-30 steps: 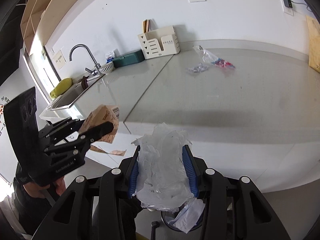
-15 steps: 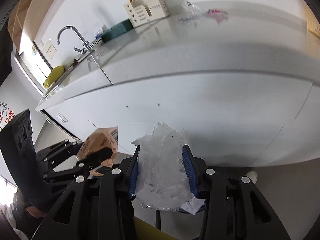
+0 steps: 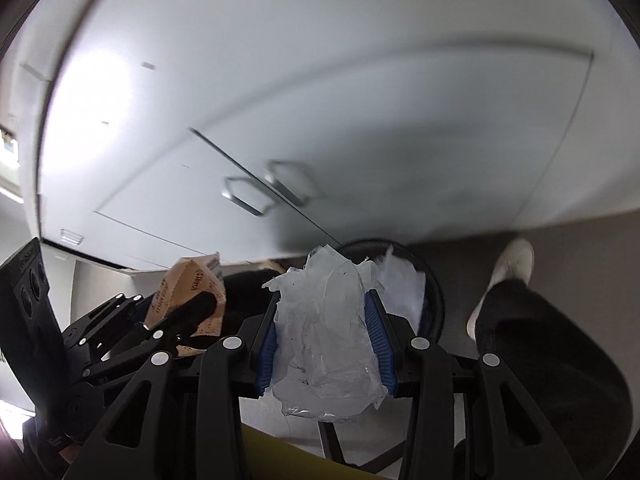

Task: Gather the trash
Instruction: 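Carry the dried-apples packet and clear plastic down over the wastebasket with both tools, then open both tools to drop the packet and plastic into the wastebasket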

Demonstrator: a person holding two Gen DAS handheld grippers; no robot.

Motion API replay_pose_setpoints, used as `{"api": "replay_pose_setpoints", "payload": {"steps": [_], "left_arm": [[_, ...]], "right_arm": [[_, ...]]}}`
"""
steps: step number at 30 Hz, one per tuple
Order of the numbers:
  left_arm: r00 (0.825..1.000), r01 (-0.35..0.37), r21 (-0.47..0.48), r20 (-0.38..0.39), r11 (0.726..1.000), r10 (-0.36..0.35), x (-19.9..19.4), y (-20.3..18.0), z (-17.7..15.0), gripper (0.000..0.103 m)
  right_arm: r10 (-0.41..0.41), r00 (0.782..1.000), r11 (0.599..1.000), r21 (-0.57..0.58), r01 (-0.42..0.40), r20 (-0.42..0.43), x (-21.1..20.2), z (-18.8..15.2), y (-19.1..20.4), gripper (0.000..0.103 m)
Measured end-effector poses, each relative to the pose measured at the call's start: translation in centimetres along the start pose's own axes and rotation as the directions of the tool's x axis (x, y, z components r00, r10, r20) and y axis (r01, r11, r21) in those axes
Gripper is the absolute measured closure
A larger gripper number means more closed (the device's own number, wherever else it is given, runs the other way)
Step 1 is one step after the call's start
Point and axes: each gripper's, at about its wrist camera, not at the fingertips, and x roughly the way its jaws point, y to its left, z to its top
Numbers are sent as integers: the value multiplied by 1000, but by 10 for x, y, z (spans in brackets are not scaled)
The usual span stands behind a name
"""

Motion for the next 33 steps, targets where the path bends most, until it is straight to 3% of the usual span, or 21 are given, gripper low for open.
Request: {"api": "replay_pose_setpoints", "payload": {"steps": [7,13,23,33], "left_arm": [[991,-27,-19,-130,999,25,72,10,-11,67],[977,-12,-62,-215,998,-1,116,13,-18,67],[957,-5,-65,-288,998,-14,154,14,-26,67],[948,-5,-58,-318,998,-14,157,14,-31,65]], "right_arm": [[-40,994,996,77,48,-97,58,-8,-29,59],[-54,985,988,132,75,-162,99,-5,-42,59],[-40,976,983,166,77,-215,141,-3,-54,58],[-35,975,984,162,72,-220,144,-1,-54,56]]}}
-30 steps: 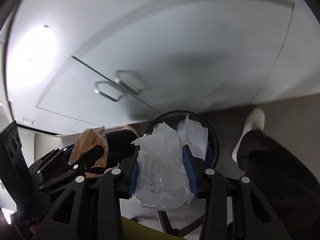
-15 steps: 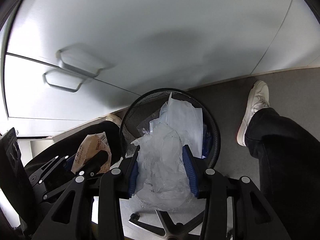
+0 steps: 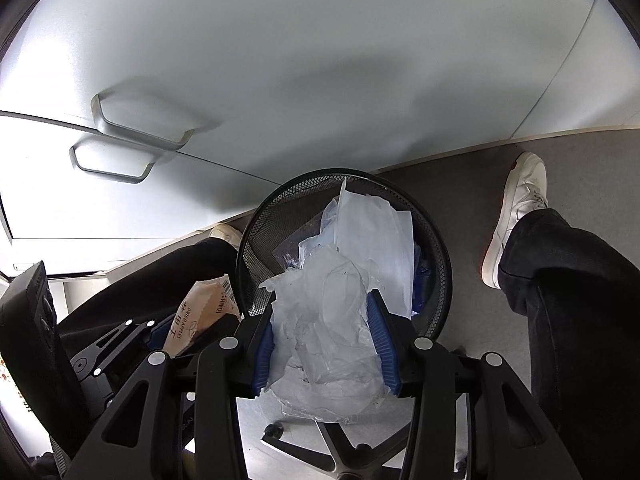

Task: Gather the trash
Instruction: 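Open both tools to drop the packet and plastic into the wastebasket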

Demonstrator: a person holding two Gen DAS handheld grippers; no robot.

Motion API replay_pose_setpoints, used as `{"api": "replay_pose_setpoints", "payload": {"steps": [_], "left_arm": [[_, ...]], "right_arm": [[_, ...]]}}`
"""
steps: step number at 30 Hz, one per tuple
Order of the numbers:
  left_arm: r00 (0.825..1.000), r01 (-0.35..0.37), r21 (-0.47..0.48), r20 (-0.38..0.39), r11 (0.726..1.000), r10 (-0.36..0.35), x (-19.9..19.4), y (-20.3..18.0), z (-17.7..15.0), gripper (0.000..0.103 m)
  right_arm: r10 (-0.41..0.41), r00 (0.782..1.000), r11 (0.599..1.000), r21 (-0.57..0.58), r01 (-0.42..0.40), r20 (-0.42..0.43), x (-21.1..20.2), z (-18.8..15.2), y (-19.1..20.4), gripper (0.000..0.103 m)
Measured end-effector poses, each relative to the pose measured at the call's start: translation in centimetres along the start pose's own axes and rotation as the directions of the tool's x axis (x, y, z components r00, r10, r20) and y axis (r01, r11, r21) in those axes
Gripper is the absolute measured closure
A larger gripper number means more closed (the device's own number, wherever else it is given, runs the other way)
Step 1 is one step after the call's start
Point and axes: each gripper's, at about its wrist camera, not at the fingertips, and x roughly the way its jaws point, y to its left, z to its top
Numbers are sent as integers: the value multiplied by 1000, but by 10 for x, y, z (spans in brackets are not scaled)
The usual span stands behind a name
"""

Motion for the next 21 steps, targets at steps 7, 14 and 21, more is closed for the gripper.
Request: {"api": "replay_pose_setpoints", "payload": {"steps": [7,14,21], "left_arm": [[1000,-4,-5,-10,1000,4,3,-1,-1,60],[998,-62,2,4,998,62,1,1,-1,33],[995,-100,12,26,995,100,-6,0,-2,14]], "right_arm": [[-9,1000,1000,-13,9,9,-5,0,4,47],[-18,999,1000,4,18,42,-14,0,0,17],[-2,998,1000,24,0,65,-25,1,-1,10]]}}
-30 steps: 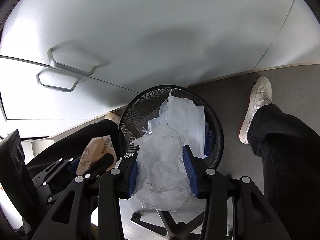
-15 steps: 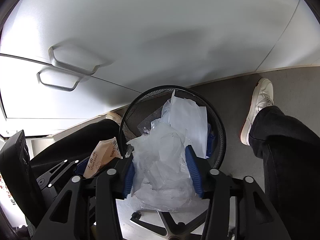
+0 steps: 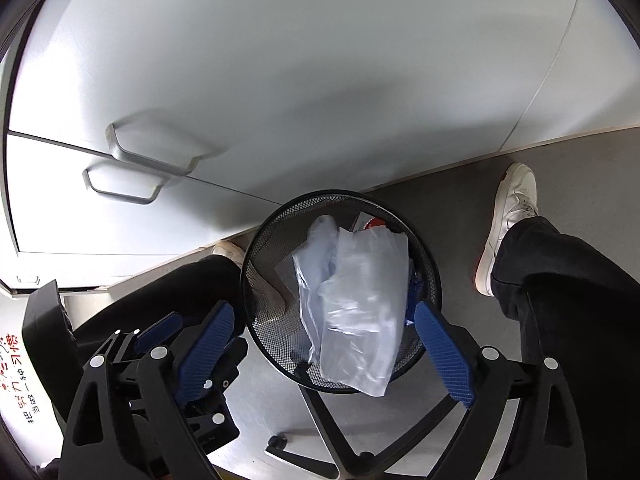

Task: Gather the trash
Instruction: 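Open both tools to drop the packet and plastic into the wastebasket, then raise both open tools back toward the counter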

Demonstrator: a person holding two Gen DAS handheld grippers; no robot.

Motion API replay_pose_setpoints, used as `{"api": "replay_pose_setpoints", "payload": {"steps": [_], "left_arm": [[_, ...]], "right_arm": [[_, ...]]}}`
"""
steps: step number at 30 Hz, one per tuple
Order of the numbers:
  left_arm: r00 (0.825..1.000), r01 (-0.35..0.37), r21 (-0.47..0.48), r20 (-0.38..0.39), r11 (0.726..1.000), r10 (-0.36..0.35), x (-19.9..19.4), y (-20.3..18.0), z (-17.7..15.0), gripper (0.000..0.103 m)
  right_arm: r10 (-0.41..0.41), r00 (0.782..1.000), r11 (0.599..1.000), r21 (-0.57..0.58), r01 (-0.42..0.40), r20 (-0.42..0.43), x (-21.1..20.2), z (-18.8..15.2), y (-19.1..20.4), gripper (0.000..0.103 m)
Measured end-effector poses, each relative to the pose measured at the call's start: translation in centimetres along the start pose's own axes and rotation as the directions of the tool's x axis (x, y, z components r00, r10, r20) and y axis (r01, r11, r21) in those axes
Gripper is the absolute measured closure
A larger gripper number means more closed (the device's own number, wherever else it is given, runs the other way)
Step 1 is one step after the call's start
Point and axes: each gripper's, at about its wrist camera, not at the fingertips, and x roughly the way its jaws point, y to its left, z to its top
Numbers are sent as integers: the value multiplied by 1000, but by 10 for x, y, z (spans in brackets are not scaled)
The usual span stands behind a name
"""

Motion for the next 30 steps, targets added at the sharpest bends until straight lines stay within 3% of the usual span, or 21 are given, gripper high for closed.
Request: {"api": "replay_pose_setpoints", "payload": {"steps": [18,25,30], "left_arm": [[992,-15,-18,122,1000,17,-49,8,-4,7],[971,-21,-18,236,1000,25,-100,14,-18,4],[947,19,-33,320,999,-7,-147,16,-31,4]], "right_arm": [[-34,987,997,-59,44,155,-68,-14,12,7],[-38,965,987,-143,78,261,-115,-35,34,5],[-8,938,981,-180,75,347,-157,-52,52,4]]}}
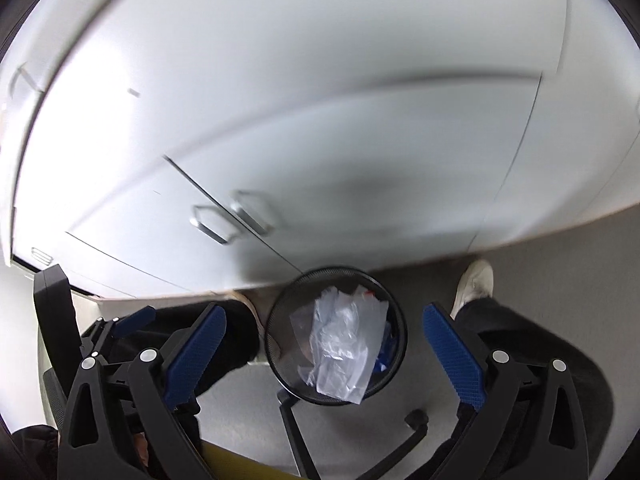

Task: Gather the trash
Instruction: 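Raise both open tools back toward the counter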

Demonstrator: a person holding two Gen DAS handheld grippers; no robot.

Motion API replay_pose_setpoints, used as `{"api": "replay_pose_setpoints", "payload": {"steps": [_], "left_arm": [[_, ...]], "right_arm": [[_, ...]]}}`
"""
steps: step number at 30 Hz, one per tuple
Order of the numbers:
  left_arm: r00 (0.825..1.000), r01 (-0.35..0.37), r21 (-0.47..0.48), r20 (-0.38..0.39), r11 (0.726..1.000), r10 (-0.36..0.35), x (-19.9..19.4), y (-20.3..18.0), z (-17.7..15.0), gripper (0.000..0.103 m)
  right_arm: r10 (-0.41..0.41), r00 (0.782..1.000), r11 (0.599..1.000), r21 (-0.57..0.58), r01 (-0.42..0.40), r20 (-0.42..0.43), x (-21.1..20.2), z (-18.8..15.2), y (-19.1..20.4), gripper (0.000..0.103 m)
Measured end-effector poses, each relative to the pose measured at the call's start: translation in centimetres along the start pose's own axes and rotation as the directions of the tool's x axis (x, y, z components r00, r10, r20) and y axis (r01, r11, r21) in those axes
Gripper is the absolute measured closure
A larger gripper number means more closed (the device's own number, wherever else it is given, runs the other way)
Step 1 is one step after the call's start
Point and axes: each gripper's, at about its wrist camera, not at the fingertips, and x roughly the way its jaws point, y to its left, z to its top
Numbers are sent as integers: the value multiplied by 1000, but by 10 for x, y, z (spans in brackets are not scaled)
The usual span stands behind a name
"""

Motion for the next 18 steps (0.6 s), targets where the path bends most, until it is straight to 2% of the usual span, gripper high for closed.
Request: {"api": "replay_pose_setpoints", "payload": {"steps": [3,5,7,12,15,18], "left_arm": [[997,11,18,73,1000,-12,-34,-1,3,4],[988,5,47,155,999,-12,-65,-6,8,4],[971,11,72,236,997,-28,-96,-8,15,4],[904,5,95,425,995,-45,-181,-16,50,4],[881,12,126,467,992,-70,-218,-18,82,4],[877,13,171,471,985,-93,-241,-24,121,4]], "right_arm": [[19,998,999,-51,-16,65,-32,3,13,4],[28,994,996,-92,-18,107,-54,6,23,4],[40,986,992,-127,-20,160,-79,10,31,4],[141,955,975,-206,-88,261,-146,32,45,4],[193,932,965,-233,-123,306,-184,58,45,4],[241,913,954,-254,-160,328,-214,96,40,4]]}}
